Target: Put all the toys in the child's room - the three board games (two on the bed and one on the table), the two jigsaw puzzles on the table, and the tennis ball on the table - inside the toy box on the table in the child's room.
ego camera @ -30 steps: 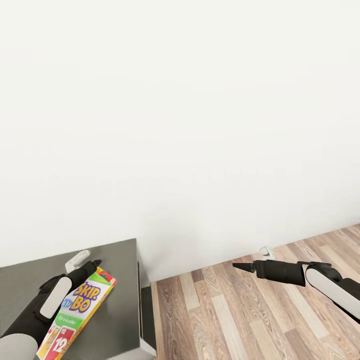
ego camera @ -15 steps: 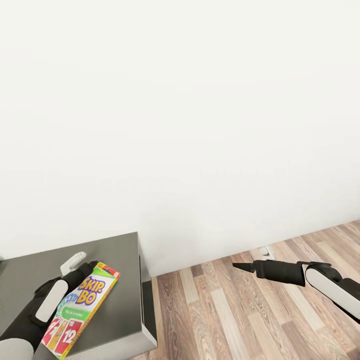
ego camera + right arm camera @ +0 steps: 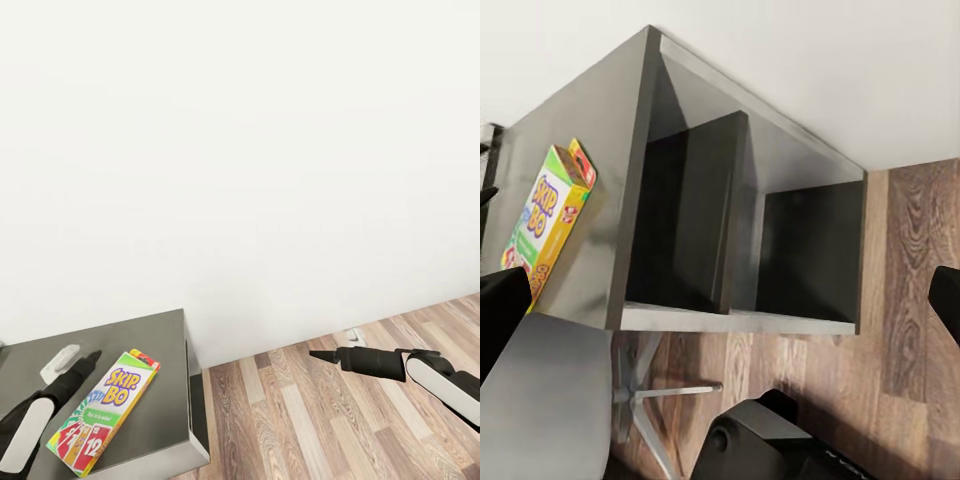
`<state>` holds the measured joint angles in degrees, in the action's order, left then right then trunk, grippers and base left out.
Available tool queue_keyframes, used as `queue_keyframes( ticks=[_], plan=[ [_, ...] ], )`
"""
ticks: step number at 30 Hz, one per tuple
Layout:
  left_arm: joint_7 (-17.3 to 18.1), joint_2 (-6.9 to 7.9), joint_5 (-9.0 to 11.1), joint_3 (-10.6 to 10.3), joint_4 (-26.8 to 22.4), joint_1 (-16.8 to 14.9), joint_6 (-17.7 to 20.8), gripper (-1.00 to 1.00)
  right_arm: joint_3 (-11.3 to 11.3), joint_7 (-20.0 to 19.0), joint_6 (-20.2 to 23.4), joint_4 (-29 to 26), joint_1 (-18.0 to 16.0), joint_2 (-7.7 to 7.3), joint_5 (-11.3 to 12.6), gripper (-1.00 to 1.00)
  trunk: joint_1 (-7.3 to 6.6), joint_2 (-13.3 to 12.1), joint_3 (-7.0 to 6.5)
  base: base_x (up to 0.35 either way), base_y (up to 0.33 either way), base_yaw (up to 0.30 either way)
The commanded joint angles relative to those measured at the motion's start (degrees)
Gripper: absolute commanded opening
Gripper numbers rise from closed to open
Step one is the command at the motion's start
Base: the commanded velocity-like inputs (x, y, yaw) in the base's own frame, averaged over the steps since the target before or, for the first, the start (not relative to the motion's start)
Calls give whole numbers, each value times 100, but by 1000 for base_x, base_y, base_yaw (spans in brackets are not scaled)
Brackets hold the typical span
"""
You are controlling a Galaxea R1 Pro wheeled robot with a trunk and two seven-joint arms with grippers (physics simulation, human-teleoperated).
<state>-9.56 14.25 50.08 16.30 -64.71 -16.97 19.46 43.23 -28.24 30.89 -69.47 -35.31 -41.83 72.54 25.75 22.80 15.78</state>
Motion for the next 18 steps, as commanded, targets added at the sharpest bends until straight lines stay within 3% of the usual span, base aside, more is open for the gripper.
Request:
queue_keyframes(
  ticks=[1, 8, 18],
  plan=[
    [-44, -7, 138, 80, -235, 150, 47, 100, 17, 0, 18, -3, -11, -5, 41, 100, 4, 12, 11, -4, 0, 0],
    [-66, -22, 502, 311, -1004, 655, 102, 100, 18, -4, 21, -38, -11, -11, 40, 100, 4, 12, 11, -2, 0, 0],
    [-74, -28, 669, 396, -1310, 858, 121, 100, 18, -1, 19, -91, -11, -21, 37, 100, 4, 12, 11, 0, 0, 0]
  ],
)
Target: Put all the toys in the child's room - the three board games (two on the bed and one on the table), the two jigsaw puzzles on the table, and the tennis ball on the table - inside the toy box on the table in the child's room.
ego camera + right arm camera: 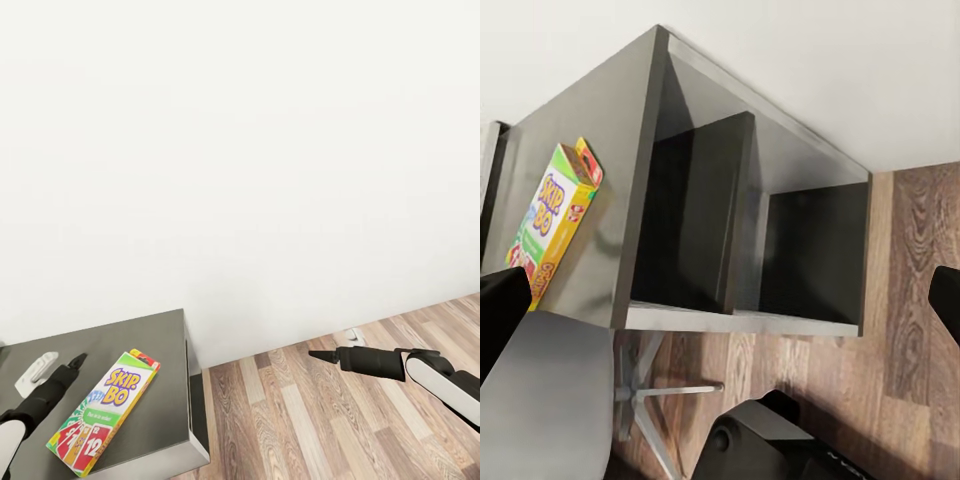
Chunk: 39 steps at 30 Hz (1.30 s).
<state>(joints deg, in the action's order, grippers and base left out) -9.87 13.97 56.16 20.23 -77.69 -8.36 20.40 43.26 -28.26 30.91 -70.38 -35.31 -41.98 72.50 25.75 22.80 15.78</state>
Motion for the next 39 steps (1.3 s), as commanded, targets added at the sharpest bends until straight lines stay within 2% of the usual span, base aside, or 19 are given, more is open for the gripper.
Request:
queue_keyframes(
  ticks=[1, 14, 21, 23, 25, 26, 28, 31, 33, 39],
  plan=[
    [-43, 0, 61, 3, -12, -3, 27, 100, 16, 2, 16, 0, -11, -6, 42, 100, 4, 12, 11, 0, 0, 0],
    [-56, -33, 189, 4, -109, 152, 118, 100, 23, 8, 25, -17, -11, 11, 37, 100, 4, 12, 11, 0, 0, 0],
    [-175, -85, 302, -7, -118, 193, 190, 100, 20, 11, 33, -19, -11, 13, 36, 100, 4, 12, 11, 0, 0, 0],
    [-266, -105, 331, -8, -119, 200, 215, 100, 19, 12, 34, -19, -11, 14, 36, 100, 4, 12, 11, 0, 0, 0],
    [-532, -153, 400, -4, -118, 211, 277, 100, 18, 12, 35, -19, -11, 16, 36, 100, 4, 12, 11, 0, 0, 0],
    [-532, -153, 400, -4, -118, 211, 277, 100, 18, 12, 35, -19, -11, 16, 36, 100, 4, 12, 11, 0, 0, 0],
    [-860, -209, 501, -2, -117, 218, 344, 100, 19, 13, 36, -20, -11, 19, 35, 100, 4, 12, 11, 0, 0, 0],
    [-1016, -235, 566, -2, -116, 220, 371, 100, 18, 13, 36, -20, -11, 20, 35, 100, 4, 12, 11, 0, 0, 0],
    [-1257, -277, 695, -10, -124, 224, 411, 100, 17, 13, 37, -20, -11, 19, 35, 100, 4, 12, 11, 0, 0, 0],
    [-1457, -313, 824, -19, -130, 227, 443, 100, 17, 14, 40, -20, -11, 14, 36, 100, 4, 12, 11, 0, 0, 0]
  ],
)
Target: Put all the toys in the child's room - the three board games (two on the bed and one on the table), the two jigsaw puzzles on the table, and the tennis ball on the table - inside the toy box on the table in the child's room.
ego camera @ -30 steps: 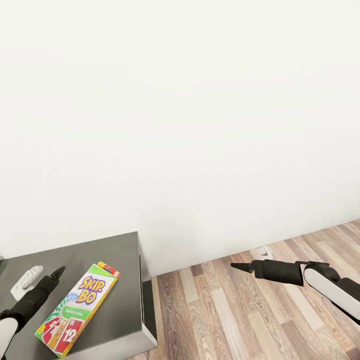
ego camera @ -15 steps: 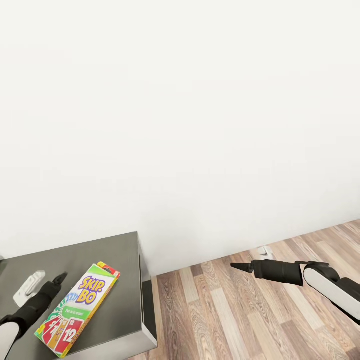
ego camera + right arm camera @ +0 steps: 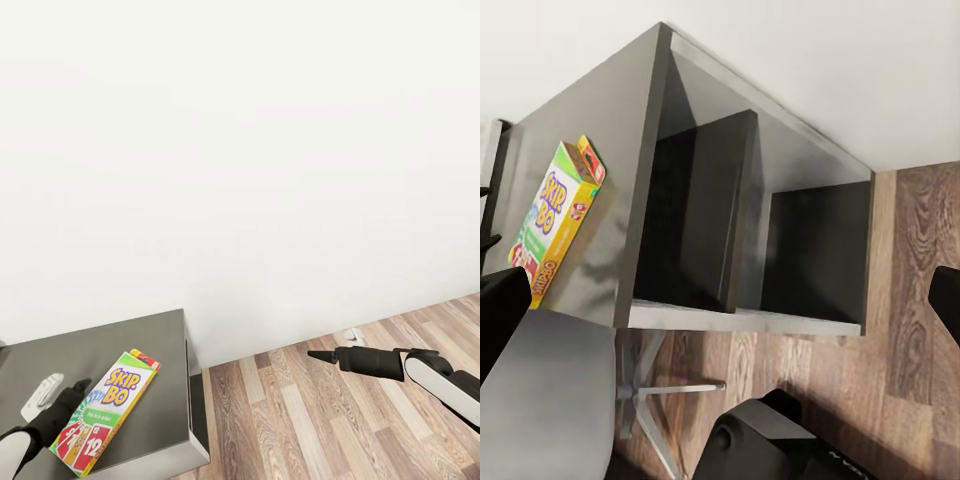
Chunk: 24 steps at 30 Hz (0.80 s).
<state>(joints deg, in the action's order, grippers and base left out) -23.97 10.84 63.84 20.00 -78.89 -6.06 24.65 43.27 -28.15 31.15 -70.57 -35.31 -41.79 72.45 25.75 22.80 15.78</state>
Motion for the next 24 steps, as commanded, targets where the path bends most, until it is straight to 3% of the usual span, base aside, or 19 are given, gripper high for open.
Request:
queue_keyframes(
  ticks=[1, 11, 24],
  plan=[
    [-87, -7, 84, 2, -12, -3, 24, 100, 16, 2, 16, 0, -11, -7, 41, 100, 4, 12, 11, 0, 0, 0],
    [-195, -24, 167, -14, -28, -2, 42, 100, 16, 4, 16, -5, -11, -11, 41, 100, 4, 12, 11, 0, 0, 48],
    [-239, -35, 189, -82, -124, -1, 57, 100, 19, 22, 14, -9, -11, 15, 40, 100, 4, 12, 11, 0, 0, 231]
  ],
)
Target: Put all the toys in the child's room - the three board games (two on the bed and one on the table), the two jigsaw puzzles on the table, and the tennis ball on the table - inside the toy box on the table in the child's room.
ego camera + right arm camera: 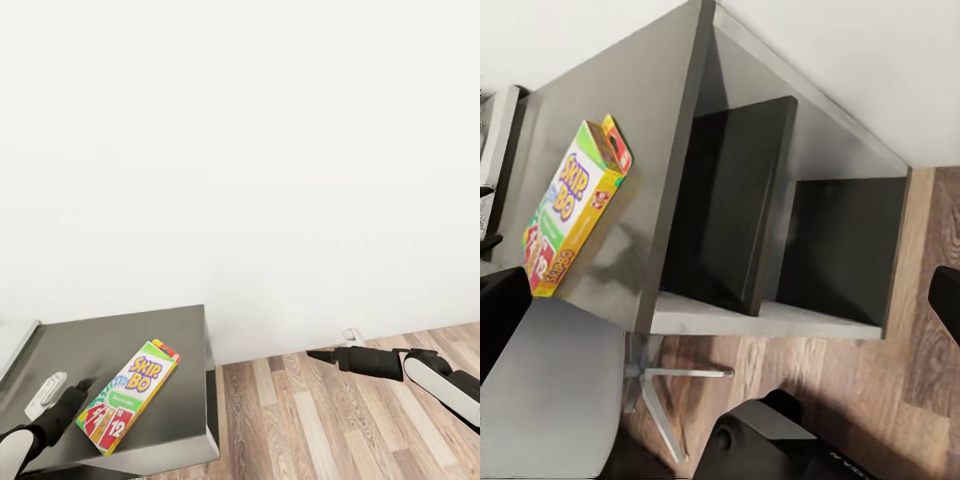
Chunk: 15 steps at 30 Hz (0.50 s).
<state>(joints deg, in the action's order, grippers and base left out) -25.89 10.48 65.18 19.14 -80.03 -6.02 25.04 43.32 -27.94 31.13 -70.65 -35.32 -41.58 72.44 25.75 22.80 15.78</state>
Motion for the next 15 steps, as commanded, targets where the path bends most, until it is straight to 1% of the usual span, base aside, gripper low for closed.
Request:
queue_keyframes(
  ticks=[1, 6, 12, 15],
  plan=[
    [-50, 0, 55, -18, -24, -5, 18, 100, 15, 3, 16, -1, -10, -3, 42, 100, 4, 12, 11, 0, 0, 277],
    [-72, -1, 49, -79, -106, -5, 18, 100, 17, 11, 16, -1, -10, 8, 37, 100, 4, 12, 11, 0, 0, 285],
    [-81, -2, 35, -100, -166, -5, 18, 100, 18, 14, 16, -1, -10, 12, 35, 100, 4, 12, 11, 0, 0, 290],
    [-85, -2, 23, -107, -190, -5, 18, 100, 18, 15, 16, 1, -10, 14, 35, 100, 4, 12, 11, 0, 0, 242]
  ],
)
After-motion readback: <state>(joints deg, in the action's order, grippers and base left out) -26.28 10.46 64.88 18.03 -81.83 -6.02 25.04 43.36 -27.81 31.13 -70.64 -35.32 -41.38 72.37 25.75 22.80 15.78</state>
